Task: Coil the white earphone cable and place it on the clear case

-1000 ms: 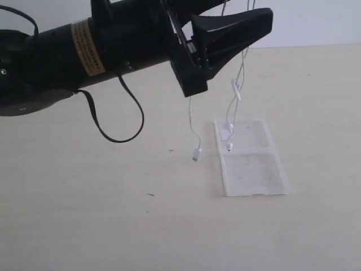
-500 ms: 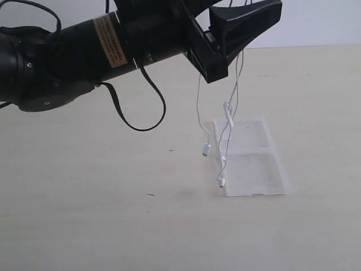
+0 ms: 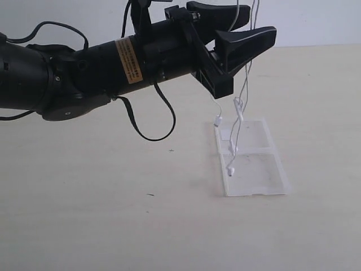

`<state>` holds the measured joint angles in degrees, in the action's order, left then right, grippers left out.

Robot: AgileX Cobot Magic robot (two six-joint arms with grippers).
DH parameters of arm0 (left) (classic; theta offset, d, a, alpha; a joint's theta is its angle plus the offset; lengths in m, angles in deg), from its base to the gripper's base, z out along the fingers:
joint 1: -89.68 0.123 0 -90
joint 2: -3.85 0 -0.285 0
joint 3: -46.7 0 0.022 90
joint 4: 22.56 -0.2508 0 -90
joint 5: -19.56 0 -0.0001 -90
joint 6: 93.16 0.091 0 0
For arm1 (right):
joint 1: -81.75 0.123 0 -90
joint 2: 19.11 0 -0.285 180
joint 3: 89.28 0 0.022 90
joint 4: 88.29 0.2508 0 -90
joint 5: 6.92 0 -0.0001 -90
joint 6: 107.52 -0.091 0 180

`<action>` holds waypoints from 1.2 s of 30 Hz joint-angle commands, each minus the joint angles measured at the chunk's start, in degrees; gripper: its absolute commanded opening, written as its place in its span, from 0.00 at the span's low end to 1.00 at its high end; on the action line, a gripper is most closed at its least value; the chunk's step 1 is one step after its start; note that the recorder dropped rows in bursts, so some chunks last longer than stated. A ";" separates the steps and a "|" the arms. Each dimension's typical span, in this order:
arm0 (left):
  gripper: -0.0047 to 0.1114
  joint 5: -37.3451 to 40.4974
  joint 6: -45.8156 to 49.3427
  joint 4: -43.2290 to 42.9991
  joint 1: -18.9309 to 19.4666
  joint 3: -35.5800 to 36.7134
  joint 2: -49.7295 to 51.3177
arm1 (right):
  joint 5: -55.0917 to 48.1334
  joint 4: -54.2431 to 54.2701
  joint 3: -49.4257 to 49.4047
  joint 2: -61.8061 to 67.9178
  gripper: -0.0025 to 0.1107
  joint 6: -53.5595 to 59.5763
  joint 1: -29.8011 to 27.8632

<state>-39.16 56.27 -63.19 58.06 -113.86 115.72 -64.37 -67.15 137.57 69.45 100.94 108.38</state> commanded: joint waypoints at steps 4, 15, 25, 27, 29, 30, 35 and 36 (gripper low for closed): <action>0.34 -0.95 -1.45 0.70 -0.43 -0.31 -0.07 | 0.35 -0.02 0.31 0.08 0.02 -0.19 0.03; 0.34 -1.05 -1.45 0.70 -0.43 -0.31 -0.07 | 0.35 -0.02 0.31 0.08 0.02 -0.19 0.03; 0.34 -0.94 -1.45 0.43 -0.43 -0.31 -0.07 | 0.23 -0.02 0.31 0.08 0.02 -0.19 0.03; 0.33 -0.94 -1.45 0.44 -0.43 -0.31 -0.07 | 0.23 -0.02 0.31 0.08 0.02 -0.19 0.03; 0.32 -0.94 -1.69 0.58 -0.43 -0.31 -0.07 | 0.23 -0.02 0.31 0.08 0.02 -0.19 0.03; 0.31 -0.94 -2.06 0.58 -0.43 -0.31 -0.07 | 0.23 -0.02 0.31 0.08 0.02 -0.19 0.03; 0.13 -0.79 -5.18 0.58 -0.43 -0.31 -0.07 | 0.13 -0.38 0.31 0.08 0.02 -0.19 0.03; 0.08 -0.14 -6.22 0.40 -0.43 -0.31 -0.07 | 0.13 -0.38 0.31 0.08 0.02 -0.19 0.03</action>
<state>-39.16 52.53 -63.19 58.06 -113.86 115.72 -64.47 -67.15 137.57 69.45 100.94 108.38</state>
